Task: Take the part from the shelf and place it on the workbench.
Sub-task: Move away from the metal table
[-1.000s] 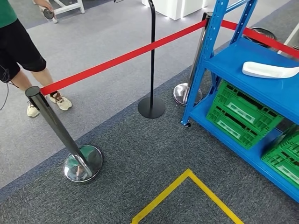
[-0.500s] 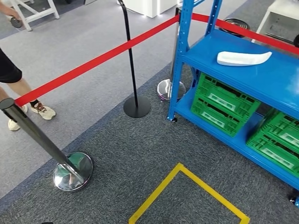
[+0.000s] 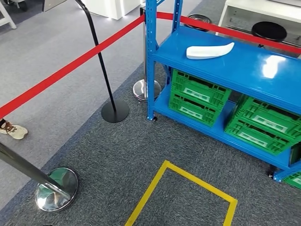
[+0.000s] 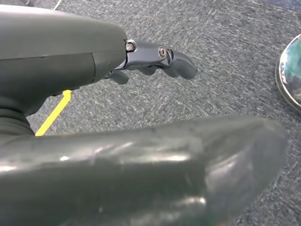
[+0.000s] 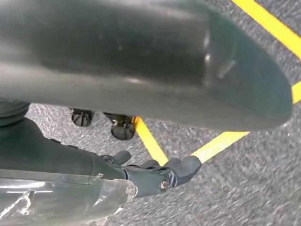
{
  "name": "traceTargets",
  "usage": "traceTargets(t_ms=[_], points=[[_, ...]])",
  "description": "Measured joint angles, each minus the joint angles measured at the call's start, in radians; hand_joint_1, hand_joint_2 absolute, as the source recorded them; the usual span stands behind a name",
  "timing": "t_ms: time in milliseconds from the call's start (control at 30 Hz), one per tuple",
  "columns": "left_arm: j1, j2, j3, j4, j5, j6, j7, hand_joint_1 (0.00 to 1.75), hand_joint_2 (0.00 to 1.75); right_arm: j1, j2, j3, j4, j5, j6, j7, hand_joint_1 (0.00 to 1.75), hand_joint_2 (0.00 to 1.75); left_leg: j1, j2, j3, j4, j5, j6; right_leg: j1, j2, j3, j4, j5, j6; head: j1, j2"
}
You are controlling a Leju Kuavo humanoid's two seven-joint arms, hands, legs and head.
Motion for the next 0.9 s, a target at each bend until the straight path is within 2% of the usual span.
traceTargets(t_ms=[33,67,133,167,200,233,267,300,367,400,433,500,567,633,700,733,767,800,833,900], points=[[-0.001,0.000,0.000,0.000,-0.001,0.000,0.000,0.00,0.00,0.003,0.000,0.000,0.000,0.000,0.000,0.000,0.00,0.00,0.000,0.011,0.000,-0.002,0.003,0.009,0.000,-0.013,-0.006,0.008,-0.006,0.004,0.002,0.000],[-0.002,0.000,0.000,0.000,-0.001,0.002,0.000,0.00,0.00,0.004,0.000,0.000,0.000,0.000,-0.001,0.000,0.00,0.00,0.000,0.022,0.000,-0.004,0.005,0.017,0.002,-0.037,-0.019,0.033,-0.024,0.007,0.007,0.000],[0.000,0.000,0.000,0.000,-0.006,0.007,0.004,0.00,0.00,0.000,0.000,0.000,0.000,0.001,-0.003,0.000,0.00,0.00,-0.004,0.047,0.000,-0.005,0.005,0.027,0.006,-0.098,-0.073,0.151,-0.092,0.009,0.017,0.000],[0.002,-0.001,0.000,0.000,-0.010,0.012,0.011,0.00,0.00,-0.002,0.000,0.000,0.000,0.003,-0.004,0.001,0.00,0.00,-0.007,0.060,0.000,-0.005,0.004,0.030,0.006,-0.114,-0.106,0.223,-0.125,0.009,0.020,0.000],[0.004,-0.002,-0.002,0.000,-0.020,0.017,0.022,0.00,0.00,-0.003,0.000,0.000,0.000,0.005,-0.005,0.002,0.00,0.00,-0.009,0.073,0.000,-0.005,0.003,0.031,0.006,-0.121,-0.129,0.277,-0.144,0.010,0.021,0.000],[0.004,-0.004,-0.005,0.001,-0.034,0.022,0.036,0.00,0.00,-0.002,0.000,0.001,0.000,0.008,-0.006,0.003,0.00,0.00,-0.011,0.085,0.001,-0.005,0.002,0.032,0.006,-0.125,-0.135,0.296,-0.145,0.010,0.021,0.000],[0.004,-0.008,-0.012,0.002,-0.052,0.026,0.050,0.00,0.00,-0.001,0.000,0.001,0.000,0.012,-0.007,0.004,0.00,0.00,-0.012,0.096,0.002,-0.005,0.001,0.031,0.006,-0.128,-0.121,0.274,-0.126,0.009,0.021,0.000],[0.004,-0.012,-0.021,0.003,-0.073,0.027,0.064,0.00,0.00,-0.001,0.000,0.002,0.000,0.017,-0.008,0.007,0.00,0.00,-0.012,0.106,0.005,-0.004,-0.001,0.029,0.006,-0.137,-0.086,0.215,-0.095,0.008,0.022,0.000],[0.004,-0.023,-0.042,0.008,-0.106,0.024,0.080,0.00,0.00,-0.003,-0.001,0.006,0.000,0.028,-0.010,0.012,0.00,0.00,-0.015,0.124,0.011,-0.002,-0.006,0.021,0.008,-0.171,-0.008,0.076,-0.043,0.001,0.023,0.000],[0.004,-0.028,-0.051,0.010,-0.116,0.021,0.084,0.00,0.00,-0.004,0.000,0.009,0.000,0.035,-0.011,0.016,0.00,0.00,-0.017,0.131,0.013,-0.001,-0.009,0.015,0.010,-0.181,0.014,0.034,-0.030,-0.004,0.022,0.000],[0.002,-0.033,-0.059,0.012,-0.121,0.018,0.086,0.00,0.00,-0.005,0.000,0.013,0.000,0.044,-0.012,0.021,0.00,0.00,-0.019,0.138,0.015,-0.001,-0.010,0.009,0.012,-0.184,0.022,0.017,-0.027,-0.011,0.022,0.000],[-0.004,-0.043,-0.071,0.016,-0.125,0.012,0.086,0.00,0.00,-0.003,0.000,0.024,0.000,0.062,-0.014,0.031,0.00,0.00,-0.018,0.149,0.018,-0.003,-0.011,-0.003,0.013,-0.165,0.016,0.015,-0.024,-0.023,0.020,0.000],[-0.007,-0.050,-0.081,0.019,-0.126,0.008,0.085,0.00,0.00,-0.001,0.000,0.034,0.000,0.074,-0.017,0.039,0.00,0.00,-0.014,0.122,0.011,0.017,-0.031,-0.015,0.010,-0.148,0.016,0.011,-0.019,-0.035,0.018,0.000],[-0.007,-0.054,-0.086,0.021,-0.128,0.005,0.082,0.00,0.00,-0.003,0.001,0.044,0.000,0.088,-0.017,0.048,0.00,0.00,-0.012,0.079,-0.034,0.116,-0.091,-0.023,0.007,-0.128,0.016,0.009,-0.015,-0.042,0.013,0.000],[-0.005,-0.054,-0.090,0.023,-0.128,0.001,0.079,0.00,0.00,-0.004,0.003,0.060,0.000,0.106,-0.013,0.061,0.00,0.00,-0.012,0.066,-0.097,0.242,-0.143,-0.024,0.007,-0.104,0.013,0.009,-0.014,-0.045,0.011,0.000],[-0.005,-0.055,-0.092,0.025,-0.128,0.000,0.077,0.00,0.00,-0.003,0.004,0.068,0.000,0.114,-0.010,0.068,0.00,0.00,-0.011,0.065,-0.114,0.271,-0.142,-0.024,0.007,-0.092,0.013,0.009,-0.014,-0.045,0.011,0.000],[-0.005,-0.056,-0.094,0.025,-0.128,-0.001,0.076,0.00,0.00,-0.002,0.007,0.075,0.000,0.120,-0.008,0.073,0.00,0.00,-0.011,0.063,-0.114,0.264,-0.123,-0.023,0.007,-0.079,0.013,0.009,-0.013,-0.044,0.011,0.000],[-0.005,-0.057,-0.096,0.026,-0.128,-0.001,0.075,0.00,0.00,-0.002,0.010,0.080,0.000,0.123,-0.006,0.076,0.00,0.00,-0.009,0.059,-0.096,0.221,-0.088,-0.022,0.006,-0.066,0.013,0.009,-0.012,-0.042,0.011,0.000],[-0.006,-0.057,-0.098,0.026,-0.128,-0.001,0.074,0.00,0.00,-0.002,0.013,0.085,0.001,0.124,-0.005,0.078,0.00,0.00,-0.007,0.043,-0.065,0.156,-0.049,-0.021,0.005,-0.053,0.013,0.009,-0.010,-0.039,0.010,0.000],[-0.008,-0.058,-0.100,0.027,-0.128,-0.001,0.072,0.00,0.00,-0.005,0.017,0.092,0.001,0.125,-0.003,0.078,0.00,0.00,0.000,0.001,-0.013,0.039,-0.005,-0.018,0.006,-0.029,0.007,0.013,-0.008,-0.030,0.007,0.000]])
